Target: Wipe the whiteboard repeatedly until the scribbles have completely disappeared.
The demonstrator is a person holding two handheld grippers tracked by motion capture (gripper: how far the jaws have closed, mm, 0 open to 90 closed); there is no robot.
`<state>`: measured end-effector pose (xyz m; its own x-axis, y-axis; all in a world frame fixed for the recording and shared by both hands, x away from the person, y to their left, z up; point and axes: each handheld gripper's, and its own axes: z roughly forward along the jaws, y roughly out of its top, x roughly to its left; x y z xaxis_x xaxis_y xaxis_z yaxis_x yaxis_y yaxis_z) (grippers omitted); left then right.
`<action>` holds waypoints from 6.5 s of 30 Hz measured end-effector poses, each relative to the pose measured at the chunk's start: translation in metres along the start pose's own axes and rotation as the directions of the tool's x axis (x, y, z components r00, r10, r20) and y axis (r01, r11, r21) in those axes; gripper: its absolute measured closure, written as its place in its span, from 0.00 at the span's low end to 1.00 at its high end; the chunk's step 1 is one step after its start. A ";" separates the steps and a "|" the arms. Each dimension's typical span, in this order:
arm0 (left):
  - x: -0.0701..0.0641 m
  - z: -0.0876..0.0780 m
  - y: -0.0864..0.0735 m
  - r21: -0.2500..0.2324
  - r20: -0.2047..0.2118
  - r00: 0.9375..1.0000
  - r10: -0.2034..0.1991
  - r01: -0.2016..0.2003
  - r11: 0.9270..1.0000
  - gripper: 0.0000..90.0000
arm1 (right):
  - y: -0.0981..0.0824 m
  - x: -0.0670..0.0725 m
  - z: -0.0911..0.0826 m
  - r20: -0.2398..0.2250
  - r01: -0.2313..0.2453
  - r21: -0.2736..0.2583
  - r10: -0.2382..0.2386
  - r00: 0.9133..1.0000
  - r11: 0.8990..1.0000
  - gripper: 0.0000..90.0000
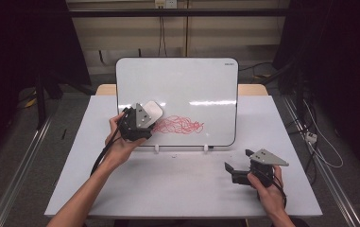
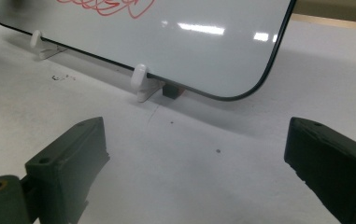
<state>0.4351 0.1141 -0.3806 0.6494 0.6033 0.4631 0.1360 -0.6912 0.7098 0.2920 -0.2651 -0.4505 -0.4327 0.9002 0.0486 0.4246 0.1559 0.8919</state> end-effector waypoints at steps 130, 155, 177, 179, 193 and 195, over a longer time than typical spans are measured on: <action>-0.063 0.020 0.035 0.043 0.035 0.998 0.061 -0.062 0.997 0.34 | 0.000 0.003 0.000 -0.028 0.021 0.007 -0.021 0.999 1.000 0.06; -0.004 0.009 0.033 0.027 -0.042 0.994 -0.098 0.099 0.995 0.34 | 0.000 0.003 0.001 -0.023 0.014 0.008 -0.014 1.000 1.000 0.06; -0.070 0.025 0.043 0.034 -0.003 1.000 0.030 -0.030 0.999 0.34 | 0.001 0.006 0.001 -0.033 0.017 -0.001 -0.017 0.999 1.000 0.06; -0.071 0.025 0.043 0.037 0.002 0.999 0.033 -0.033 0.999 0.34 | 0.001 0.006 0.001 -0.034 0.019 0.000 -0.019 0.999 1.000 0.06; -0.082 0.027 0.043 0.034 0.034 0.996 0.084 -0.085 0.996 0.34 | 0.001 0.006 0.002 -0.036 0.021 0.002 -0.021 0.999 1.000 0.06; -0.079 0.027 0.044 0.027 0.040 0.997 0.070 -0.071 0.997 0.34 | 0.000 0.005 0.002 -0.033 0.012 0.005 -0.012 0.999 1.000 0.06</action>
<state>0.4102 0.0256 -0.4002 0.6869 0.5369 0.4899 0.1099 -0.7430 0.6602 0.2914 -0.2594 -0.4508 -0.4641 0.8842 0.0530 0.4232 0.1688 0.8902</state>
